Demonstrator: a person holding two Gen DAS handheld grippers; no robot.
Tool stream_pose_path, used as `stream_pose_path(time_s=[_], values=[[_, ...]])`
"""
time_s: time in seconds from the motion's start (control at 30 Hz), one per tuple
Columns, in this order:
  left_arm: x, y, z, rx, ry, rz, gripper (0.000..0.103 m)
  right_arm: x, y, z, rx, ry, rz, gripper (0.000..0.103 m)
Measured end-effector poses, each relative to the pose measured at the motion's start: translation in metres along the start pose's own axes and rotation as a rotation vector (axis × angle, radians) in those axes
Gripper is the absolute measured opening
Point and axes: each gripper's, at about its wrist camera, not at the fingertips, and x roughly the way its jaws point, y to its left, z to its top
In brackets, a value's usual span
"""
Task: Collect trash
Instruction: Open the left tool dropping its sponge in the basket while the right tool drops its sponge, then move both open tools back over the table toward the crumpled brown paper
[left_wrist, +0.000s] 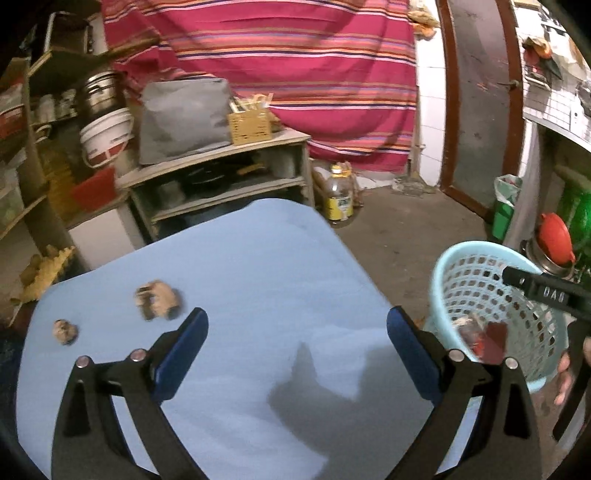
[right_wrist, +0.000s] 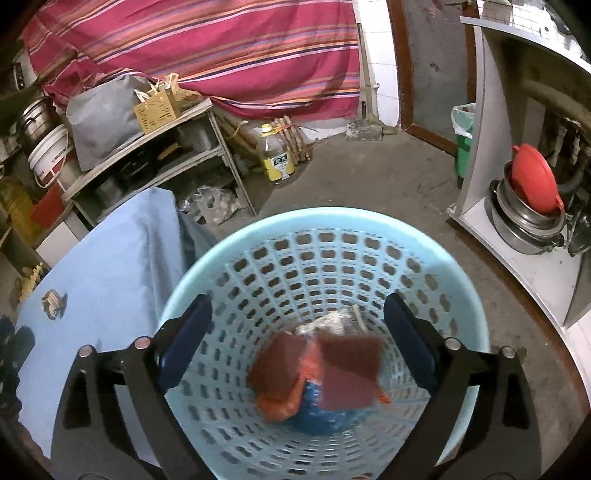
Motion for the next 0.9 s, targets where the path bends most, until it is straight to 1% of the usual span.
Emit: stream_pose_path(time_s=[0.07, 0.13, 0.17, 0.27, 0.37, 0.47, 0.57, 0.63, 0.73, 0.9], values=[[-0.006, 0.018, -0.005, -0.011, -0.004, 0.008, 0.095, -0.003, 0.013, 0.0, -0.005, -0.013, -0.004, 0.098], [-0.013, 0.043, -0.013, -0.026, -0.014, 0.028, 0.096, -0.007, 0.031, 0.0, -0.02, -0.024, -0.003, 0.099], [-0.015, 0.055, -0.017, -0.034, -0.017, 0.037, 0.098, -0.008, 0.04, -0.001, -0.028, -0.027, 0.005, 0.099], [-0.017, 0.087, -0.028, -0.062, -0.012, 0.058, 0.099, -0.012, 0.075, -0.008, -0.059, -0.038, 0.04, 0.099], [-0.014, 0.132, -0.042, -0.099, -0.004, 0.101, 0.099, -0.012, 0.111, -0.017, -0.111, -0.043, 0.07, 0.099], [-0.006, 0.174, -0.054, -0.134, 0.012, 0.153, 0.099, -0.009, 0.155, -0.028, -0.202, -0.06, 0.079, 0.099], [0.002, 0.213, -0.066, -0.163, 0.019, 0.209, 0.099, -0.005, 0.187, -0.038, -0.269, -0.082, 0.085, 0.099], [0.008, 0.238, -0.071, -0.189, 0.026, 0.238, 0.099, 0.004, 0.207, -0.043, -0.292, -0.079, 0.094, 0.099], [0.022, 0.269, -0.076, -0.201, 0.059, 0.281, 0.099, 0.019, 0.232, -0.048, -0.312, -0.051, 0.128, 0.099], [0.045, 0.324, -0.087, -0.266, 0.112, 0.298, 0.099, 0.042, 0.279, -0.058, -0.329, -0.018, 0.166, 0.099]])
